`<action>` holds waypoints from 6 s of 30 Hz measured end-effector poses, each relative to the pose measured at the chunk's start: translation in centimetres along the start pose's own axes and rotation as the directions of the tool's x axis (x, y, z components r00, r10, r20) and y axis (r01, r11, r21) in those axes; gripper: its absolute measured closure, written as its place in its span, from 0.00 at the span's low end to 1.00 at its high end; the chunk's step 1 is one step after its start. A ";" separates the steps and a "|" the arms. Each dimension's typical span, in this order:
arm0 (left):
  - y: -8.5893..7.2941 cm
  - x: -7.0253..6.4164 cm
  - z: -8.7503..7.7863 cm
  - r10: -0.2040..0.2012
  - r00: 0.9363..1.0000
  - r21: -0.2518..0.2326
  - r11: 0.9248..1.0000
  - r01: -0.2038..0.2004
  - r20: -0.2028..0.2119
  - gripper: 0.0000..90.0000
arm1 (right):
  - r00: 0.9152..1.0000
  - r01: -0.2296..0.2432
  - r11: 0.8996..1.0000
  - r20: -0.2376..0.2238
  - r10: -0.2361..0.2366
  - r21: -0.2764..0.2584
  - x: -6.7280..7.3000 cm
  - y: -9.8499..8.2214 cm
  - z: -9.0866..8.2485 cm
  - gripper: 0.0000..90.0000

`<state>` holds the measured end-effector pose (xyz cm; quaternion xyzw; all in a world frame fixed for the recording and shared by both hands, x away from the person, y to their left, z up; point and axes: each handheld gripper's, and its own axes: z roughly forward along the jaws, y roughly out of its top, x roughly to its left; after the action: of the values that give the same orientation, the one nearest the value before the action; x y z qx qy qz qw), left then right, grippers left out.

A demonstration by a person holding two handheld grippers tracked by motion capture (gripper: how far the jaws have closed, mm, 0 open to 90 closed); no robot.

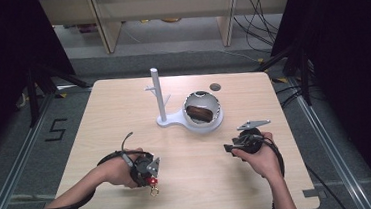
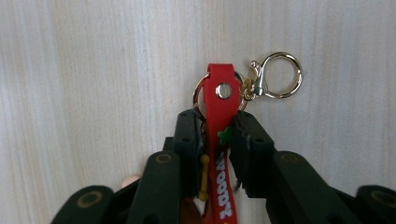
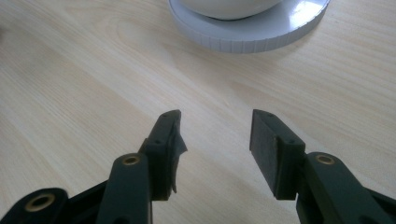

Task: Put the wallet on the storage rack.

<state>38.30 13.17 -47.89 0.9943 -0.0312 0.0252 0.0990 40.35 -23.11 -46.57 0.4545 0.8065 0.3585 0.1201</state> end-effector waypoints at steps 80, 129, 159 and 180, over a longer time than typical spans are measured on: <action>-6.3 8.0 -9.5 -0.788 0.608 -0.892 0.341 0.298 -0.098 0.88 | 0.999 -0.029 1.000 0.031 0.028 0.005 -0.2 -0.4 -0.6 0.57; -4.6 11.4 -10.7 -0.784 0.618 -0.881 0.333 0.337 -0.060 0.88 | 1.000 -0.015 1.000 -0.023 0.014 -0.019 -0.7 -0.8 0.0 0.55; -4.9 12.2 -11.3 -0.787 0.612 -0.847 0.272 0.457 0.077 0.84 | 0.999 -0.021 1.000 -0.031 0.021 -0.013 -0.6 -1.0 0.2 0.55; -4.7 12.3 -12.4 -0.785 0.619 -0.818 0.327 0.473 0.044 0.79 | 0.999 -0.033 0.999 0.010 0.033 0.028 -0.4 -1.1 0.1 0.54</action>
<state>50.37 19.54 -35.98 0.7547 0.3766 0.1505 0.5156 39.91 -23.77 -47.50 0.4712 0.8032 0.3469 0.1118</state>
